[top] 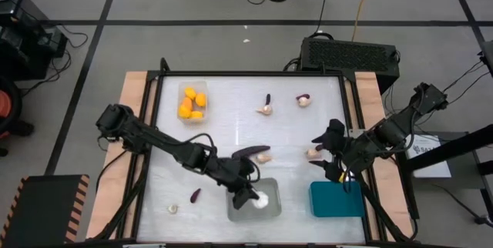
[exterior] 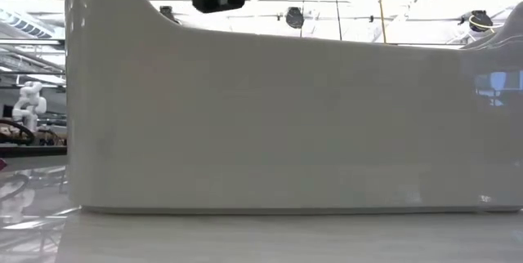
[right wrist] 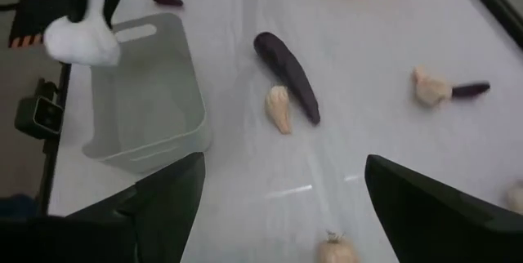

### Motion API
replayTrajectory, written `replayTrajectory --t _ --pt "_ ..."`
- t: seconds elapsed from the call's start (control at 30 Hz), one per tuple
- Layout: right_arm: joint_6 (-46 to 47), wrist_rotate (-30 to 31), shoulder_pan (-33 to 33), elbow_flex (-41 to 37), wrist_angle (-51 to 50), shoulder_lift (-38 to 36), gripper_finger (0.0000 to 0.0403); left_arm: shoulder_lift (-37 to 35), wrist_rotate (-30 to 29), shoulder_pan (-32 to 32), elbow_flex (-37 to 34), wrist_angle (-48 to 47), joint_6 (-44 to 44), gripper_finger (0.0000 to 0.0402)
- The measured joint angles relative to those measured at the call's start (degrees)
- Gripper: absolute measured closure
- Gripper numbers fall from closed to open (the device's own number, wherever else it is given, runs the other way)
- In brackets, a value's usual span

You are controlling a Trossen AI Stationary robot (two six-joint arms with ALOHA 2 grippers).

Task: Sort produce into baskets
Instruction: Put the garlic into the gray bin

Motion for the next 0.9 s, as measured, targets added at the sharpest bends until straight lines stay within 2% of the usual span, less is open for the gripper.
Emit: replayTrajectory --t 0.13,0.37,0.7,0.9 --pt "-4.2 0.0 -0.1 0.0 1.3 0.0 0.0074 1.9 -0.2 -1.2 0.0 -0.3 -0.4 0.0338" --pt "-5.2 -0.1 -0.6 0.0 2.0 0.0 0.0074 4.5 0.5 -1.4 0.0 -1.8 -3.1 0.0331" --pt "-4.1 0.0 -4.0 0.0 2.9 0.0 0.0074 4.6 1.8 -0.1 0.0 -4.3 -2.4 0.0237" --pt "-5.4 -0.1 -6.7 0.0 5.1 0.0 0.0074 4.3 9.5 2.4 0.0 -13.3 0.3 0.0218"
